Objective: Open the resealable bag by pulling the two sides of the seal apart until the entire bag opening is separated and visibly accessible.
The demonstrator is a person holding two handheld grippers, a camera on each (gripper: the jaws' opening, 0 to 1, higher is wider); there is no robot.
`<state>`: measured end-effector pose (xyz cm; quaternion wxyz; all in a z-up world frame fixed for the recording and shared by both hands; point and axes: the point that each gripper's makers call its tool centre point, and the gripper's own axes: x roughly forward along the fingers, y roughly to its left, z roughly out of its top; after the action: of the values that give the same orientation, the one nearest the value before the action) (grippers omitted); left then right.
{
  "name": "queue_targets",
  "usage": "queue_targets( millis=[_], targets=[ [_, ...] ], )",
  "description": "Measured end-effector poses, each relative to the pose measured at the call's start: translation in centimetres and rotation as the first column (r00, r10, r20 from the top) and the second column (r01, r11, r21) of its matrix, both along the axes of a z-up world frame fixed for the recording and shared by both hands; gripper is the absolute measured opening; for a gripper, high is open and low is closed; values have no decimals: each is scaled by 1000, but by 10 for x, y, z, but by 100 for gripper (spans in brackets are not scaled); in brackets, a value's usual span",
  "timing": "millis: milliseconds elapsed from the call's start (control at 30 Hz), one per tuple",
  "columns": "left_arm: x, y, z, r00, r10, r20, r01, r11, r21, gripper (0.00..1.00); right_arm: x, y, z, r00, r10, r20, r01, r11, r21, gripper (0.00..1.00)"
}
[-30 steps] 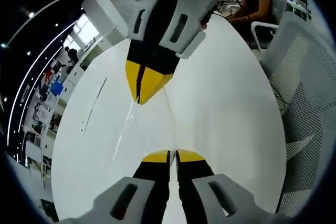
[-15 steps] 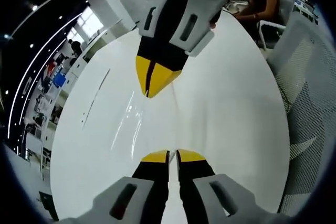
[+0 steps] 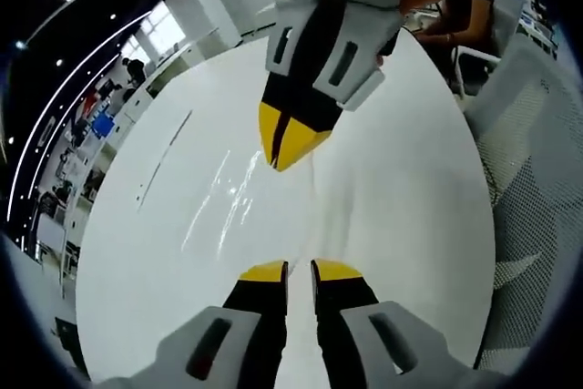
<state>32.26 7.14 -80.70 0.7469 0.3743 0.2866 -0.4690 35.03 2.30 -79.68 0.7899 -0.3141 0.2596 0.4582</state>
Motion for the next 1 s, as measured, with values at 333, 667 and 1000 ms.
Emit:
queue_targets(
  millis=[333, 667, 1000],
  targets=[
    [-7, 3, -4, 1000, -5, -16, 5, 1000, -2, 9, -6, -7, -9, 999, -14, -42, 14, 1000, -4, 5],
    [-11, 10, -6, 1000, 6, -25, -6, 1000, -9, 12, -18, -4, -15, 995, -9, -102, 10, 1000, 10, 13],
    [-17, 20, -9, 999, 34, -34, -35, 999, -21, 20, -25, -4, -16, 987, -39, -157, 48, 997, 54, 26]
  ],
)
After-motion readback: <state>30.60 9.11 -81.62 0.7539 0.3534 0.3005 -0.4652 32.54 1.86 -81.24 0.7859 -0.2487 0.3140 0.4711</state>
